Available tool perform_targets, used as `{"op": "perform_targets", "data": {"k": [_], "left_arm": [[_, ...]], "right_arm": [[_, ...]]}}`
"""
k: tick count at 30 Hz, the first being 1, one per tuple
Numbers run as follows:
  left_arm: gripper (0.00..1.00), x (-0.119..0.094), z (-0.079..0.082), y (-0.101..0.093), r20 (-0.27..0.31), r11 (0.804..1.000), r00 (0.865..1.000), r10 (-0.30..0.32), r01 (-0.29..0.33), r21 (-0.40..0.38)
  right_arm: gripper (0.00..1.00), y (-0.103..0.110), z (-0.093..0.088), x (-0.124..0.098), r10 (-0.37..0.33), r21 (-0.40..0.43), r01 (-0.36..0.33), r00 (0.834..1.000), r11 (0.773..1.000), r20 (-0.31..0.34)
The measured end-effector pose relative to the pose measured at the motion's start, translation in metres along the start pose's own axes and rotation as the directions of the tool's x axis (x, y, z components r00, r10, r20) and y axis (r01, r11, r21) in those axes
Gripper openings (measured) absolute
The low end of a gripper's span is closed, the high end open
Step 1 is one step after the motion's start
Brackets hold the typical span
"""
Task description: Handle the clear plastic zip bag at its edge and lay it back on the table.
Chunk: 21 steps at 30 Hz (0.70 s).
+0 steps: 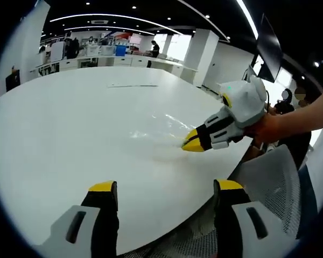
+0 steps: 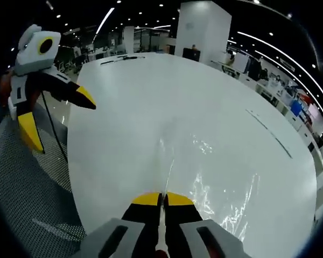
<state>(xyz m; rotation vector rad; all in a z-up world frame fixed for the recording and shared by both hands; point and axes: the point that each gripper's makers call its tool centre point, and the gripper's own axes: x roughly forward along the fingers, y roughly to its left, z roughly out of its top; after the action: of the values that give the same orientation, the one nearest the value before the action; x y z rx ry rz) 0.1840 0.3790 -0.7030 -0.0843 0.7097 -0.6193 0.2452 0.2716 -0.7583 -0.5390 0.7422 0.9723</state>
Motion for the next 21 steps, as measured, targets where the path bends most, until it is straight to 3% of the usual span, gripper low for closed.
{"op": "perform_targets", "data": {"k": [12,21], "left_arm": [[0.71,0.000,0.001,0.003,0.005,1.000,1.000,0.013,-0.013,0.006],[0.70,0.000,0.002,0.002,0.003,1.000,1.000,0.014,-0.014,0.012]], "right_arm": [[0.00,0.004,0.000,-0.012,0.011,-0.017,-0.011,1.000,1.000,0.015],[0.00,0.007,0.000,-0.021,0.019,-0.088,-0.017,1.000,0.996,0.013]]}}
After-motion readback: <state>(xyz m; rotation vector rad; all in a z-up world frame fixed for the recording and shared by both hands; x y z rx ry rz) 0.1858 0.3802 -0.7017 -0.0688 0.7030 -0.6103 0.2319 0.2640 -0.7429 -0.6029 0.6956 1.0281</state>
